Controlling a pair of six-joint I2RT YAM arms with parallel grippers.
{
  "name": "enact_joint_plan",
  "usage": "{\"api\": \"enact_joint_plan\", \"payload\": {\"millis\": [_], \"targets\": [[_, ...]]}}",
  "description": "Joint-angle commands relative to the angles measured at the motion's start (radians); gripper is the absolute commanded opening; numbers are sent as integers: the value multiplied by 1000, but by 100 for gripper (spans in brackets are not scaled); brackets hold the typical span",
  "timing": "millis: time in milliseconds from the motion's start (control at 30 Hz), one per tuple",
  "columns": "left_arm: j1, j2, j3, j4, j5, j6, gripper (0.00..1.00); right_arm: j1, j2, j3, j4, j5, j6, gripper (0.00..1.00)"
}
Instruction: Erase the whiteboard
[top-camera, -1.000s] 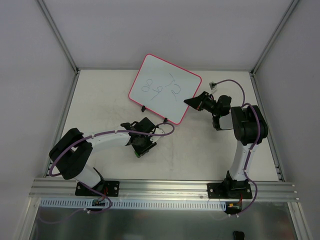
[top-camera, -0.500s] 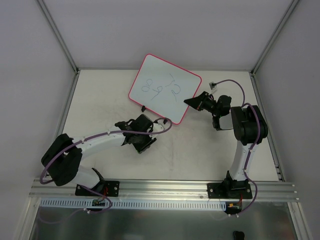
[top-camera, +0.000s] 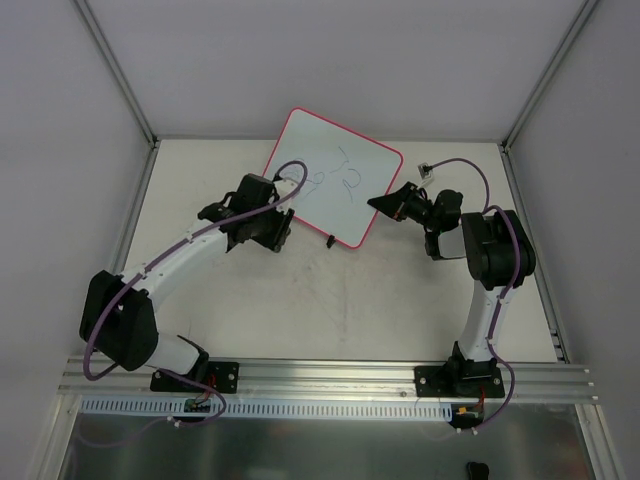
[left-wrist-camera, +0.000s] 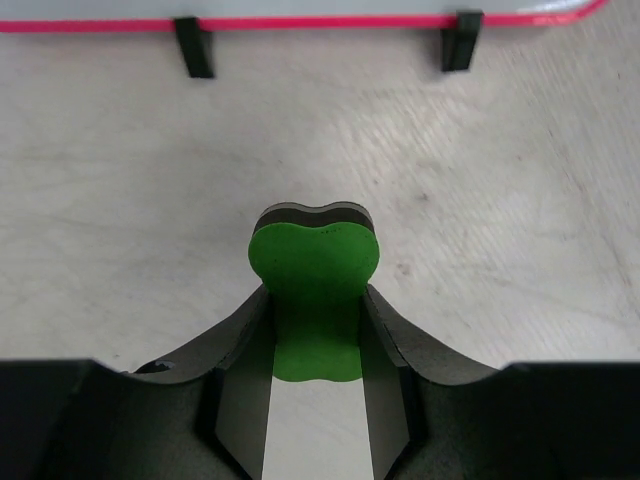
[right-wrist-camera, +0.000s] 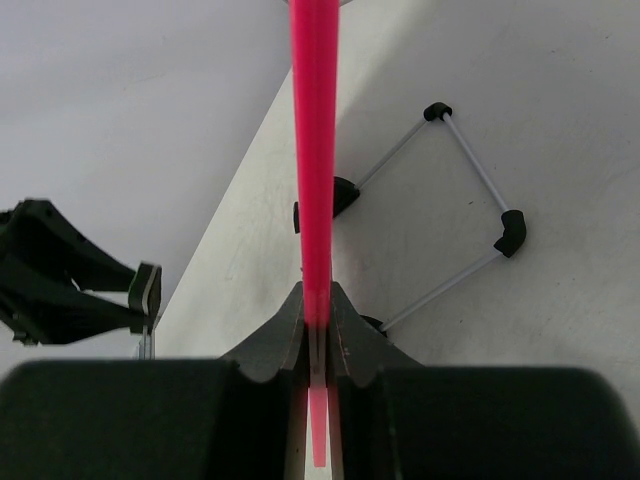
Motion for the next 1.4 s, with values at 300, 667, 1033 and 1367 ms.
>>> {"api": "enact_joint_plan", "payload": {"millis": [300,667,1033,1367], "targets": [[116,104,174,188,-104,-103,0,20,18,29,222,-10,-31,0],[237,158,204,268,-29,-142,0,21,13,26,222,-15,-37,0],[291,207,243,304,3,-185,0,23,4,20,222,-13,-42,0],[326,291,265,360,-17,-189,0,26,1,20,222,-16,-46,0]]}}
